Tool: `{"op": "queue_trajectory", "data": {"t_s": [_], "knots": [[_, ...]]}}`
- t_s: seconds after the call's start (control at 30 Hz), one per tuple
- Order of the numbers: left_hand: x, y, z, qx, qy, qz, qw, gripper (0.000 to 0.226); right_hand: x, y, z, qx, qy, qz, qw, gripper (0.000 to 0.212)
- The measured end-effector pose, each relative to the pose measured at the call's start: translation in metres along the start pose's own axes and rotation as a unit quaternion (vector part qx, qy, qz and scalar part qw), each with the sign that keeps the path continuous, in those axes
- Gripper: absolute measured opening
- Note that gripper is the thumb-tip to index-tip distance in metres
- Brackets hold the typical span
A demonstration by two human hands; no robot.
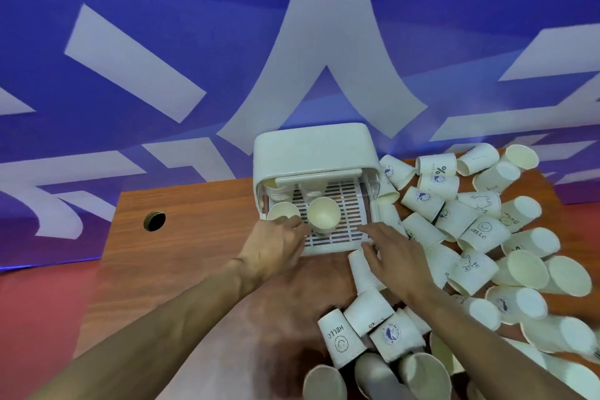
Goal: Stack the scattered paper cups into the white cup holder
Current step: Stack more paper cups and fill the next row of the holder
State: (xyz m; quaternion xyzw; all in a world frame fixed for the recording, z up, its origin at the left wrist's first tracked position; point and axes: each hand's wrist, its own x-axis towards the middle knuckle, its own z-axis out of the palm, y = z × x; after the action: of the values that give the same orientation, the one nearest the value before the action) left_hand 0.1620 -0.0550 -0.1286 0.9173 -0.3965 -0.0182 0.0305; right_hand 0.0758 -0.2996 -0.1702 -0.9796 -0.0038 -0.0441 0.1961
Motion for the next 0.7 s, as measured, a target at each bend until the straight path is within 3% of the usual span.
{"op": "queue_trajectory", "data": {"t_s": [0.43,0.7], "knots": [[0.099,0.150,-0.001,-0.002,-0.017,0.185,0.983,0.025,-0.100,0.104,-0.095,-0.053,0.045,0.154,0.986,0.024],[0.190,0.271,0.003,0.015,-0.037,0.230,0.972,0.021,-0.145,0.203,-0.136,-0.065,0.044,0.233,0.969,0.020]]}}
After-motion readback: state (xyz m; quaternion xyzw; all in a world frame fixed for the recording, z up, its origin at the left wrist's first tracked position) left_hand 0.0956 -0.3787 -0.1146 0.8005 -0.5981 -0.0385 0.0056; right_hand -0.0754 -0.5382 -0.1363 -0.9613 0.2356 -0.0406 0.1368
